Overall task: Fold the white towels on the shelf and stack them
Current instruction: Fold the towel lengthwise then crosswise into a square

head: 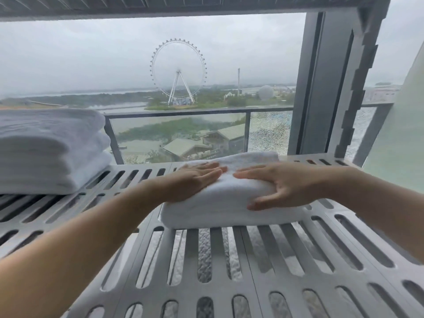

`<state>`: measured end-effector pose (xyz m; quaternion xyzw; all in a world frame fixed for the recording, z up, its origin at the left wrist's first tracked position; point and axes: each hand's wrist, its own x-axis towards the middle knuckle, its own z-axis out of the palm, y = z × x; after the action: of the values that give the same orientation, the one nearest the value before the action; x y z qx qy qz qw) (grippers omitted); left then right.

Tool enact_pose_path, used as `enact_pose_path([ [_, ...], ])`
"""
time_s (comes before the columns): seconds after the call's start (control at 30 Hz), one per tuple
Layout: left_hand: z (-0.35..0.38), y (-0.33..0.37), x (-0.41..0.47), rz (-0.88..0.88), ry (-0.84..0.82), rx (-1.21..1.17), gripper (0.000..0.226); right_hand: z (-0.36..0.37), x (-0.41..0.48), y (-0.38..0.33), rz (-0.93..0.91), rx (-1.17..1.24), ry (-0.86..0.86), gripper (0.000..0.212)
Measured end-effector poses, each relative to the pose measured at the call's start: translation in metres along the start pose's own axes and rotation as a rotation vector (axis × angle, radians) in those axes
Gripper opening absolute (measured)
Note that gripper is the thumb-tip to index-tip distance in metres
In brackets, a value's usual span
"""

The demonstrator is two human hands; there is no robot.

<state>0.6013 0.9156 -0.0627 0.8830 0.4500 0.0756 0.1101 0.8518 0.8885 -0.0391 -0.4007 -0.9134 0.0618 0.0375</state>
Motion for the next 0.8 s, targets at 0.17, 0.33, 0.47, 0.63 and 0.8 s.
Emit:
enact_pose_path([
  [0.17, 0.006, 0.001, -0.003, -0.031, -0.045, 0.108, 0.051, 0.018, -0.010, 0.004, -0.022, -0.195, -0.078, 0.059],
  [0.33, 0.000, 0.007, -0.006, -0.045, 0.061, 0.041, 0.044, 0.015, -0.019, -0.015, 0.033, -0.295, -0.020, 0.083],
  [0.47, 0.002, 0.015, -0.018, -0.110, 0.191, -0.178, 0.040, 0.012, -0.003, -0.059, -0.035, -0.553, 0.190, 0.080],
  [0.63, -0.006, 0.019, -0.027, -0.163, 0.226, -0.184, 0.038, 0.025, 0.008, -0.076, -0.042, -0.482, 0.250, 0.051],
  [0.8, -0.021, 0.023, -0.041, -0.210, 0.235, -0.058, 0.037, 0.015, -0.031, -0.036, -0.066, -0.394, 0.231, 0.043],
])
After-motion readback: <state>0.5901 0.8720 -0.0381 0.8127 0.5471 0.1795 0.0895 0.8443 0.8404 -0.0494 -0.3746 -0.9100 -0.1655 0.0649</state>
